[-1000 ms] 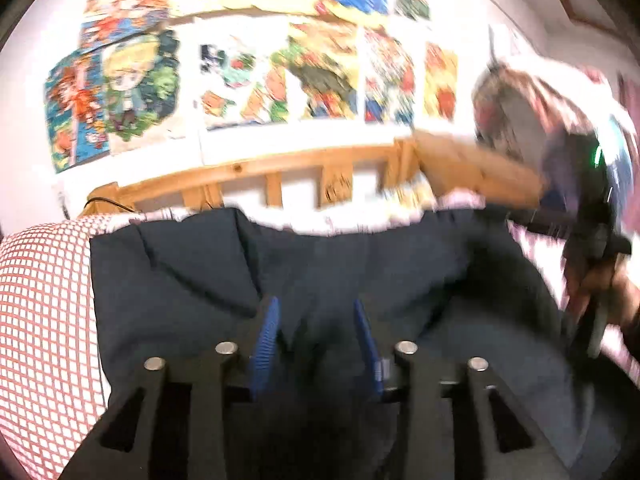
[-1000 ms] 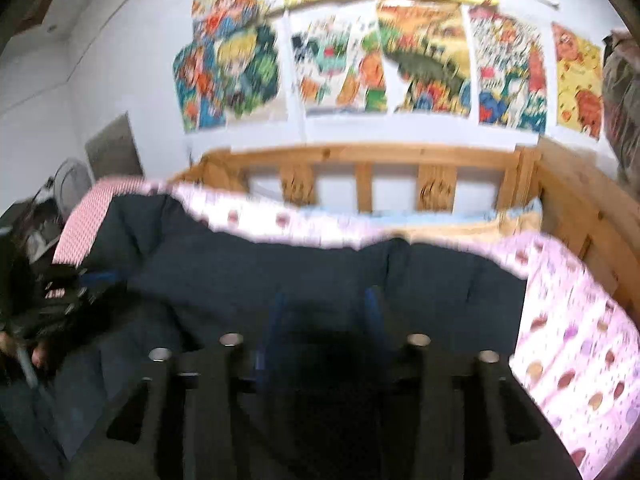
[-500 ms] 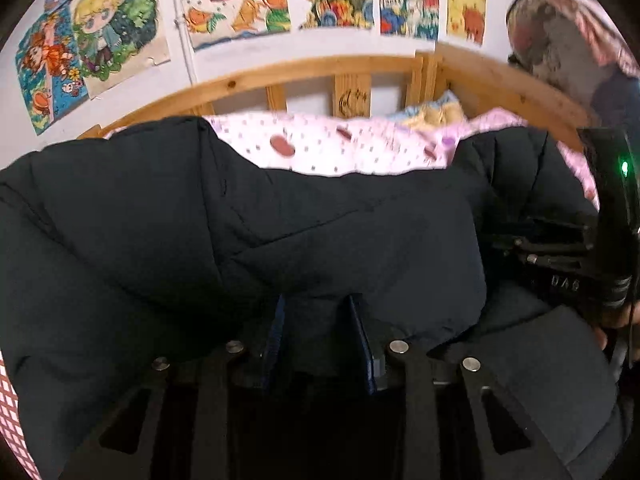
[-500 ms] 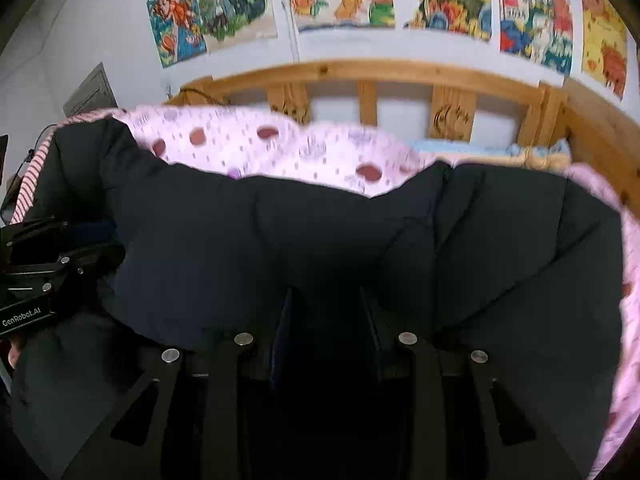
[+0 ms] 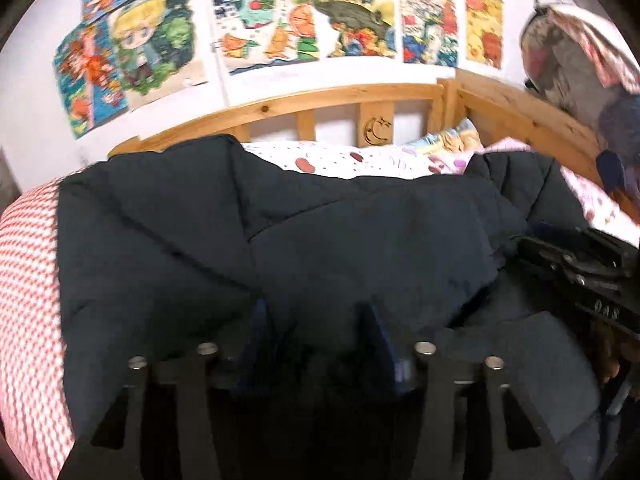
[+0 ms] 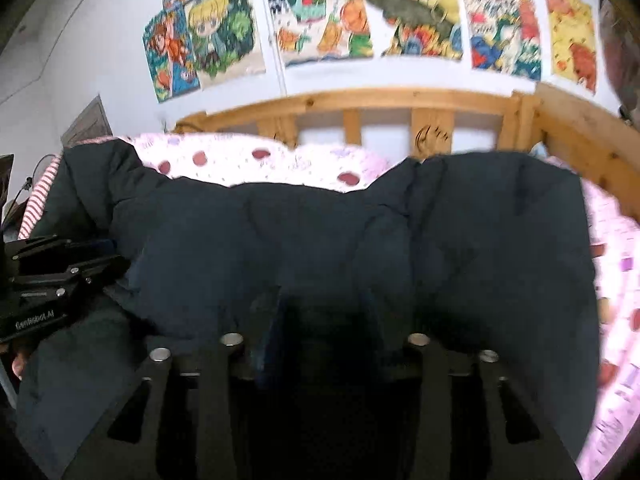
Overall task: Fold large clothes
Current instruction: 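Open both tools to release the hem onto the collar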
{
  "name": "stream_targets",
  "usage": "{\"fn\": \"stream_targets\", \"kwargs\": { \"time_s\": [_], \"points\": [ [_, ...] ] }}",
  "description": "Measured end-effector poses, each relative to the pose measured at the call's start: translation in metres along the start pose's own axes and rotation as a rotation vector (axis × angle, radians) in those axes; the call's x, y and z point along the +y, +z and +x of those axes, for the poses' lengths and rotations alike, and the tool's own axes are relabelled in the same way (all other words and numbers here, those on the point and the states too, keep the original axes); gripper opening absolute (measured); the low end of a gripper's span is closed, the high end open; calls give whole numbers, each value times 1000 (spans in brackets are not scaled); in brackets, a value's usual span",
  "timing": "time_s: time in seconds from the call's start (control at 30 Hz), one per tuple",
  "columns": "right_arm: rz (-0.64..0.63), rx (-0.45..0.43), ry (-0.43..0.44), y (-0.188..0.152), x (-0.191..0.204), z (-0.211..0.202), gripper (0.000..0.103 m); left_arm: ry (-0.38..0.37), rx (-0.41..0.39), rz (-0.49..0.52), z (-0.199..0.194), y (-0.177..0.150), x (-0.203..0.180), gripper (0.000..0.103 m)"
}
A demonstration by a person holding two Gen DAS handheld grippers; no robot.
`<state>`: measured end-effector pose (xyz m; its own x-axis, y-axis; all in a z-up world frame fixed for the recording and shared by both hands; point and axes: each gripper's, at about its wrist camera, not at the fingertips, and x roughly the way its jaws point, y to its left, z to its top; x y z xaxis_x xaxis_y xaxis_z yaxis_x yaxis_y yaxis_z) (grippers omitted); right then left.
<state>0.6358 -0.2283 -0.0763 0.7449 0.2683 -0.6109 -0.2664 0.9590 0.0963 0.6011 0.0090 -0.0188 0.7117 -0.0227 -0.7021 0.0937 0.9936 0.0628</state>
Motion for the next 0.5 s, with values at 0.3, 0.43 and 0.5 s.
{"fn": "stream_targets", "kwargs": {
  "time_s": [0.3,0.43,0.5],
  "points": [
    [-38,-84,5,16,1,-100,65,-53,-91,-120,-87,5,2,85],
    [-63,-121,7,19,4,-147,74,-44,-137,-130,-134,2,-4,98],
    [-72,-143,5,21,8,-174,77,-35,-159,-126,-157,0,-7,99]
  ]
}}
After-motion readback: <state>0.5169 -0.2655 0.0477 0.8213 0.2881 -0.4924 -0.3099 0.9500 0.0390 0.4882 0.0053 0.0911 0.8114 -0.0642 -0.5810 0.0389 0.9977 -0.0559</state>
